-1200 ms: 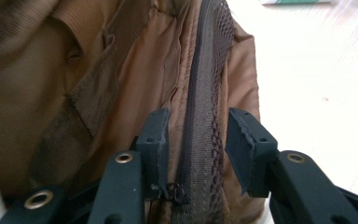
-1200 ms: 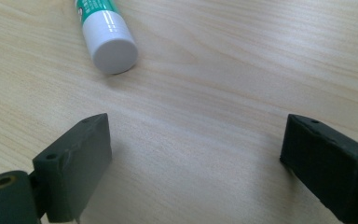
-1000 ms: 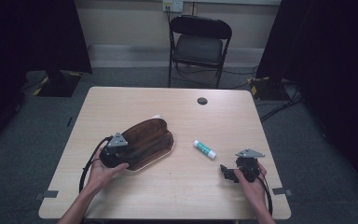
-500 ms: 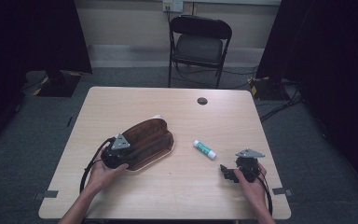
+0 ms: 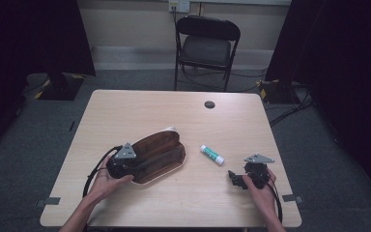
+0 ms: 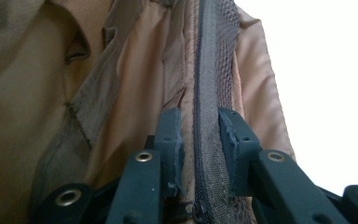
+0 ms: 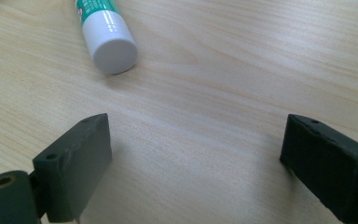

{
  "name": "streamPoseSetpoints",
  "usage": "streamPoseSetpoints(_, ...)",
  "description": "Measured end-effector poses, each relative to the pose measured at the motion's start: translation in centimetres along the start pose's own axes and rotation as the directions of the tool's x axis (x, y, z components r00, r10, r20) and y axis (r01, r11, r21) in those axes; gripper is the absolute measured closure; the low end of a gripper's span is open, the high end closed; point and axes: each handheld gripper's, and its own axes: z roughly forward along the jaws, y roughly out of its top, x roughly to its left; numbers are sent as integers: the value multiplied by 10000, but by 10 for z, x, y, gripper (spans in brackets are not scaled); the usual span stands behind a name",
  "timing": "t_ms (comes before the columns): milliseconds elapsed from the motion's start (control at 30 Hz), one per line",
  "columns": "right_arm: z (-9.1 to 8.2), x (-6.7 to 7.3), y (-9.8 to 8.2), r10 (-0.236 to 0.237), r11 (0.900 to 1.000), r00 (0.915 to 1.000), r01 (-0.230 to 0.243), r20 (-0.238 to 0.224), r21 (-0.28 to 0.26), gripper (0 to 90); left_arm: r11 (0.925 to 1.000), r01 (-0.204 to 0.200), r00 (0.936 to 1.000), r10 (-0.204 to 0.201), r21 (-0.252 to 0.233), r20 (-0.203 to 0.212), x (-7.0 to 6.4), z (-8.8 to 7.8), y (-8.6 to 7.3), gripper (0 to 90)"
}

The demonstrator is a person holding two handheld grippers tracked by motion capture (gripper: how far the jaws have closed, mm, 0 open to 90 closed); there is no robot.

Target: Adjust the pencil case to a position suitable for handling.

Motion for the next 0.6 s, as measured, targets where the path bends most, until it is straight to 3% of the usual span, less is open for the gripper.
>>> streamPoseSetpoints(67,0,0,0,6,10000,10000,-6,9,6,75,9997,-238,9997,237,93,95,-3,0,1,737)
streamPoseSetpoints(300,0,0,0,5,10000,10000,-5,9,7,75,9990,-454,9968,449,54,662,-8,1,1,741)
streamPoseSetpoints(600,0,0,0,7,10000,10000,-7,8,6,75,9959,-906,9831,907,-75,1592,-18,3,2,742)
